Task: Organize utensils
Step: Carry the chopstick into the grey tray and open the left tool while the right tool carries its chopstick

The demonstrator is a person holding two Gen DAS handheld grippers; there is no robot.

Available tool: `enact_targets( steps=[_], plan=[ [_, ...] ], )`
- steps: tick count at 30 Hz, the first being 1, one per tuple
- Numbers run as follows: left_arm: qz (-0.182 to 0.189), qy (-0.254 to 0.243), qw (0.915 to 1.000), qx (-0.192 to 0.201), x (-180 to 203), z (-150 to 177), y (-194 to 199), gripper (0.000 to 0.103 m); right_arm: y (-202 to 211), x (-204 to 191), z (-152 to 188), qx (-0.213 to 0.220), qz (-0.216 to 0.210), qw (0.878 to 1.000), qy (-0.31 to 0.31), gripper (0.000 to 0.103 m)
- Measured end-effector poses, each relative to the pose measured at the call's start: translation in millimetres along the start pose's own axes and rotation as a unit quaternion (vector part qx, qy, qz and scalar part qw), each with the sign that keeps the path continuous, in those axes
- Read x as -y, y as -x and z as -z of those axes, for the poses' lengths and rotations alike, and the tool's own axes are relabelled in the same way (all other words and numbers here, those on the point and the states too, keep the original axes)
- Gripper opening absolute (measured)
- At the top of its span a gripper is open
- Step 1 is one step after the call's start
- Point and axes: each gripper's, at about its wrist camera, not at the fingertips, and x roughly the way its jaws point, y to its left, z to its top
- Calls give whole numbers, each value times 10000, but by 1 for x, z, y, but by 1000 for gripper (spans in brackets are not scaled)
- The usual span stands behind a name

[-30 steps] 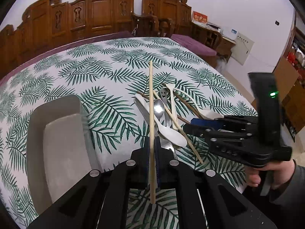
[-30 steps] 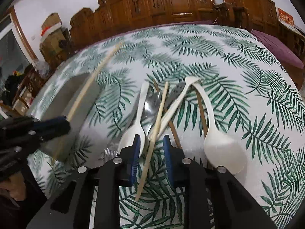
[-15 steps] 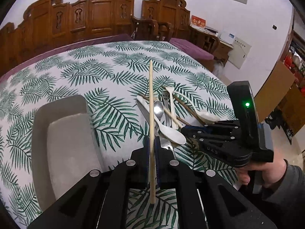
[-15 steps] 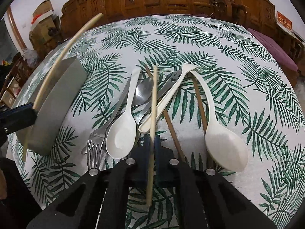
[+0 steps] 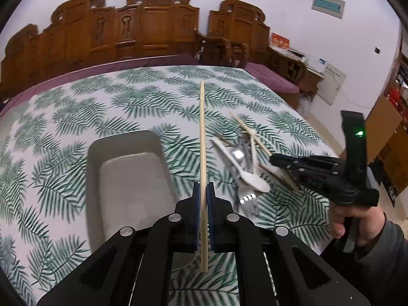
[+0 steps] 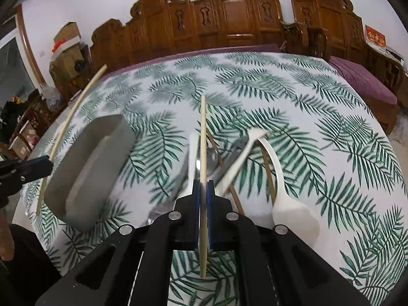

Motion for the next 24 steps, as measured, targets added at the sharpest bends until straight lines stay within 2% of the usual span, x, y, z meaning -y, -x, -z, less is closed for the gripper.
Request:
enact_targets(
  steps=[11, 19, 24],
  plan=[
    [-366, 476, 9977, -324, -56, 11, -16, 4, -2, -26, -7, 104, -305, 9993, 188, 6],
    [-588, 514, 9937, -803, -67, 22, -43, 4, 0, -35, -6, 117, -427, 9986, 282, 6],
    [-670, 505, 9921, -929, -67, 24, -51, 4, 2, -36, -5, 121, -450, 9986, 250, 6]
  ],
)
